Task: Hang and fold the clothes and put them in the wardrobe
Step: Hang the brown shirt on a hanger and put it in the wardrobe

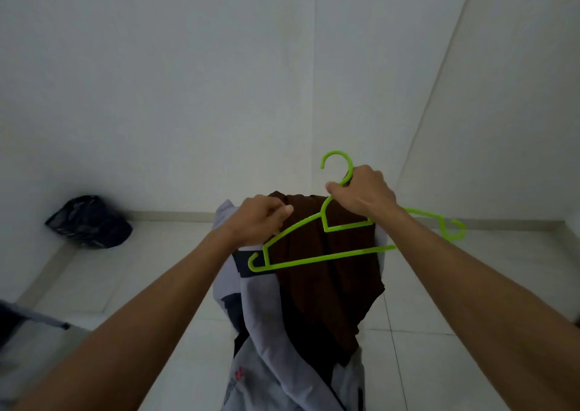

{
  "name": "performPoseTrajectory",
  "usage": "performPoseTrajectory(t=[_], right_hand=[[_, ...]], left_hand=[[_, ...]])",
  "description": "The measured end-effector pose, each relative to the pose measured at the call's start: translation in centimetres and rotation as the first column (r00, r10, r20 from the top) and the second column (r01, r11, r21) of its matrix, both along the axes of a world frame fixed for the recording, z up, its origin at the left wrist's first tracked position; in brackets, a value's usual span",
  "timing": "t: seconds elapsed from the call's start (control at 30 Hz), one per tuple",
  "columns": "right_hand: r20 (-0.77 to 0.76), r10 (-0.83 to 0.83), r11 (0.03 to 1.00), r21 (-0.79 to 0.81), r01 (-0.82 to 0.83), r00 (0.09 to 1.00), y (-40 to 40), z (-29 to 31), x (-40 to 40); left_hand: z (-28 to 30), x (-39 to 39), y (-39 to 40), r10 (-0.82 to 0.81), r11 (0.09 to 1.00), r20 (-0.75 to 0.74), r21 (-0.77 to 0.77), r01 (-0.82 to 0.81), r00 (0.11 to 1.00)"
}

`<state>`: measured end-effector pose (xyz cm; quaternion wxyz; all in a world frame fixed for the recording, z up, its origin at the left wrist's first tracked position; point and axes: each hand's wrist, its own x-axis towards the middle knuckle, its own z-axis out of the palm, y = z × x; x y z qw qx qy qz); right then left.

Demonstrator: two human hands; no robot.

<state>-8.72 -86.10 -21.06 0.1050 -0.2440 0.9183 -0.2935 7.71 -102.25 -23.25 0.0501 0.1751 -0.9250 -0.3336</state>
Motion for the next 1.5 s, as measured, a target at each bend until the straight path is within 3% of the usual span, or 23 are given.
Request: performPoseTrajectory(t=[0.17, 0.47, 0.6, 0.7, 0.77, 0.87, 1.0, 1.07, 1.27, 1.4, 1.5], right_hand=[[0.038, 0.036, 0.992, 0.121, -0.041, 0.999, -5.7, -3.3, -5.7], [0.16, 0.086, 0.933, 0.333, -0.136, 0.983, -12.6, -10.9, -10.3], [0.199, 0.02, 0.942, 0.324, -0.085, 0.98, -13.5, -11.7, -10.7], [0.206, -0.054, 0.967, 0.254, 0.0, 0.977, -13.4, -10.9, -10.7], [0.215, -0.079, 0.979, 0.201, 0.035, 0.973, -13.0, -9.9, -10.6], [0.237, -0.11, 0.99, 0.107, 0.087, 0.965, -11.8, -7.5, -10.3], [0.337, -0.112, 0.991, -0.026, 0.128, 0.935, -9.4, -3.6, -8.8], [0.388, -0.096, 0.987, -0.085, 0.139, 0.917, -7.5, -1.3, -6.9], [0.431, 0.038, 0.947, -0.304, 0.106, 0.902, -1.6, 5.4, 0.4], [0.429, 0.169, 0.868, -0.492, 0.072, 0.888, 1.5, 9.6, 6.7], [0.424, 0.283, 0.782, -0.622, 0.049, 0.86, 3.4, 12.3, 11.1]], left_hand=[[-3.1, -6.6, -6.1, 0.183, 0.977, 0.029, -0.114, -0.179, 0.983], [-11.0, -14.6, -11.8, 0.296, 0.946, 0.411, -0.249, -0.206, 0.862], [-11.9, -15.3, -11.6, 0.35, 0.925, 0.447, -0.303, -0.229, 0.823], [-10.6, -15.1, -10.8, 0.392, 0.906, 0.368, -0.314, -0.284, 0.843], [-9.1, -14.6, -10.4, 0.393, 0.916, 0.275, -0.197, -0.349, 0.877], [-5.7, -13.4, -9.8, 0.395, 0.901, 0.19, 0.108, -0.419, 0.899], [-1.9, -11.2, -8.0, 0.418, 0.727, 0.181, 0.522, -0.447, 0.89], [-0.2, -9.3, -6.6, 0.43, 0.621, 0.181, 0.651, -0.435, 0.884], [4.2, -2.0, -2.7, 0.393, 0.387, 0.142, 0.871, -0.303, 0.909], [7.0, 3.4, -0.2, 0.372, 0.149, 0.185, 0.955, -0.255, 0.909], [7.4, 7.4, 1.6, 0.279, 0.243, 0.186, 0.935, -0.256, 0.942]])
